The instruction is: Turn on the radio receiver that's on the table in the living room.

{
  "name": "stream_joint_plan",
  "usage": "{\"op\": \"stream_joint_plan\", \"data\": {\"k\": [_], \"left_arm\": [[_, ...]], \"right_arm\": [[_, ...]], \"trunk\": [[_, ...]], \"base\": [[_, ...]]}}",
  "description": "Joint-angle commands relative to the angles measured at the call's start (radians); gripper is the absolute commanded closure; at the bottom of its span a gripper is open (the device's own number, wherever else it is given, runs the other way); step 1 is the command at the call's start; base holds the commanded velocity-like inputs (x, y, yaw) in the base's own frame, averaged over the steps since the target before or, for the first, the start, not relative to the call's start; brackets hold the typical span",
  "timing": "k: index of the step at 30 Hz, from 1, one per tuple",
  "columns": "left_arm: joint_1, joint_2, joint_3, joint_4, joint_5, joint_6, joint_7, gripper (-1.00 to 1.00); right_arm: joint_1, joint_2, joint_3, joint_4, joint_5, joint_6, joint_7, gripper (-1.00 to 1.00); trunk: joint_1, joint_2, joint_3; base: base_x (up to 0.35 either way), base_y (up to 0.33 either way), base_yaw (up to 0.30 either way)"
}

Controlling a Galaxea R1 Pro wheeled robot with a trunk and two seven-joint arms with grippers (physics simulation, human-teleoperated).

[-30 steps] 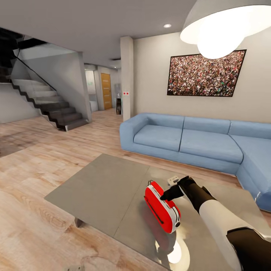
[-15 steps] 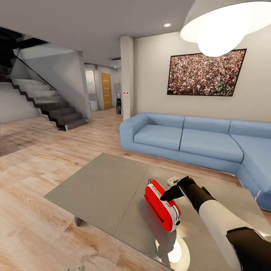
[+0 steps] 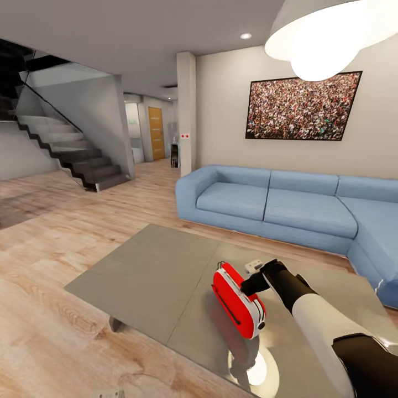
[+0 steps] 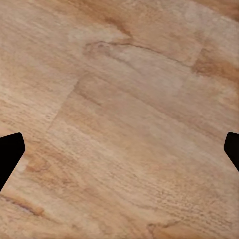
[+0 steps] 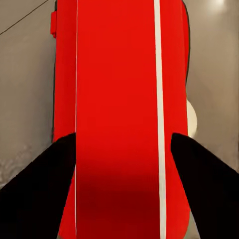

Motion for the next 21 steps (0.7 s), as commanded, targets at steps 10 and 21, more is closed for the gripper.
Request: {"op": "stream_joint_plan", "data": {"k": [10,21], "left_arm": [[0.000,0.001,0.000,0.000,-0.001,0.000,0.001,-1.00],[0.000,0.007,0.000,0.000,-0.002,0.000,0.002,-1.00]], "right_arm": [[0.000,0.000,0.000,0.003,0.000,0.000,0.000,1.00],[0.000,0.000,0.000,0.004,0.000,-0.035,0.000,1.00]], "trunk": [[0.000,0.000,0.000],[0.000,0.000,0.000]], "base": [[0.000,0.000,0.000],[0.000,0.000,0.000]]}}
